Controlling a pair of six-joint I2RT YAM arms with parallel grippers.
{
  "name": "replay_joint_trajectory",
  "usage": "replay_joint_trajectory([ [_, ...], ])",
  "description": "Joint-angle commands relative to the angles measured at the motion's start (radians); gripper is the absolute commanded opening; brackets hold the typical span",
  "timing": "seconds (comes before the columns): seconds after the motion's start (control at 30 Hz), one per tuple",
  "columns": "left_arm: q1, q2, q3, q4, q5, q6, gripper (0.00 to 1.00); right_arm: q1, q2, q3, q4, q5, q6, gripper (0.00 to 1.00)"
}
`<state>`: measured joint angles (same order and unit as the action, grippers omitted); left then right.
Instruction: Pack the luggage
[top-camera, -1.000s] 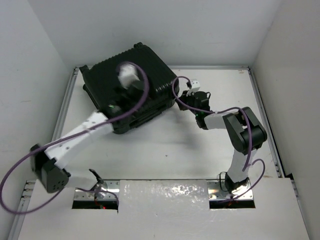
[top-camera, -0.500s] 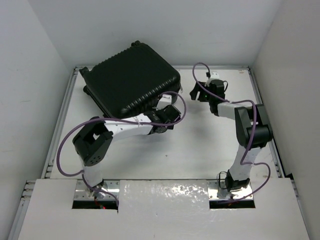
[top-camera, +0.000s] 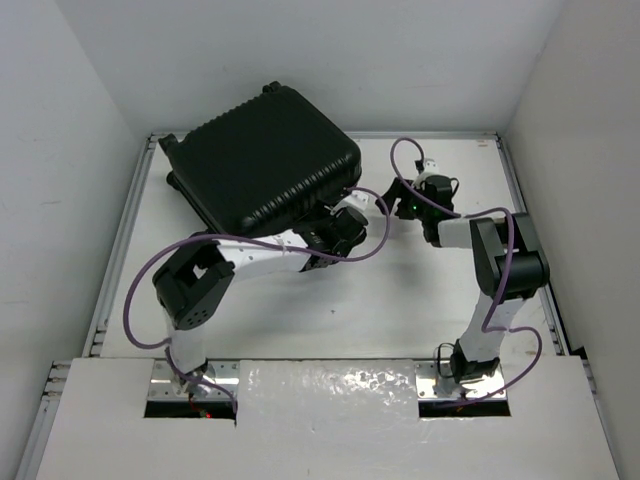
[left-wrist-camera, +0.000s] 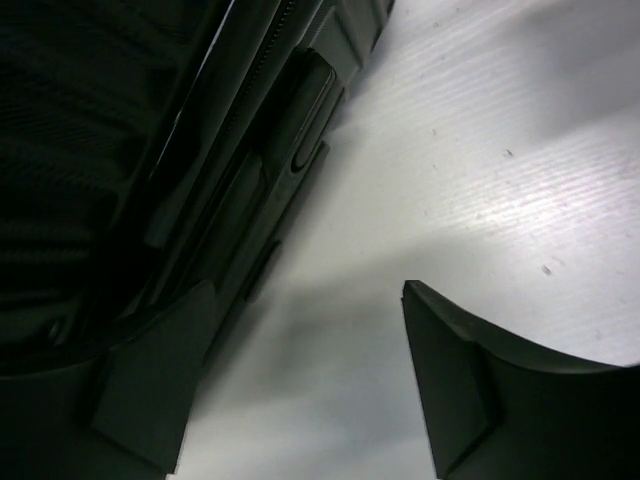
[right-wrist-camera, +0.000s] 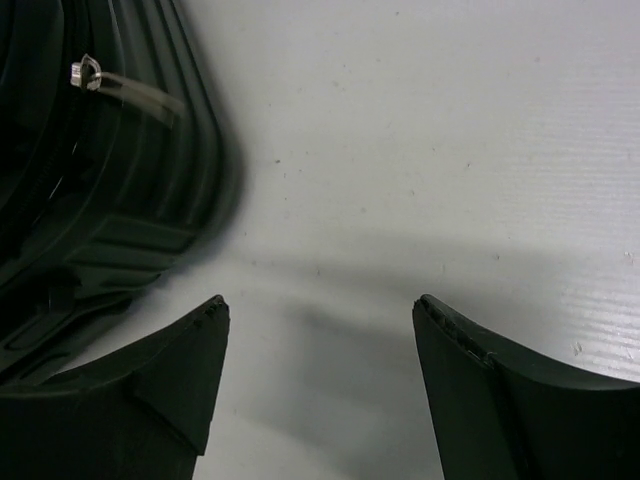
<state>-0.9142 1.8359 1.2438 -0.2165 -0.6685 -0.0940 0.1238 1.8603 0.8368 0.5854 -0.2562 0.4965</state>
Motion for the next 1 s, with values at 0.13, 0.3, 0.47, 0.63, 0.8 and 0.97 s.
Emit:
replay_joint_trajectory([
  [0.13,0.078,0.100,0.043,0.088,0.070,0.131,0.59,-0.009,-0.113,-0.030,0.083,-0.035,0.013,0.73],
  [0.3,0.090,0.196,0.092,0.059,0.029,0.106,0.58,-0.010,-0.162,-0.062,0.099,-0.043,0.017,0.73],
  [0.47,0.103,0.244,0.112,0.034,0.089,0.111,0.20,-0.010,-0.220,-0.091,0.120,-0.063,0.033,0.72],
  [0.63,0.080,0.234,0.068,0.048,0.167,0.111,0.00,-0.013,-0.269,-0.119,0.114,-0.060,0.030,0.73],
  [0.8,0.072,0.131,-0.055,0.065,0.306,0.051,0.00,-0.018,-0.325,-0.143,0.071,-0.074,0.033,0.73],
  [0.97,0.064,-0.024,-0.210,0.025,0.365,-0.160,0.00,-0.018,-0.352,-0.163,0.014,-0.091,0.034,0.72],
])
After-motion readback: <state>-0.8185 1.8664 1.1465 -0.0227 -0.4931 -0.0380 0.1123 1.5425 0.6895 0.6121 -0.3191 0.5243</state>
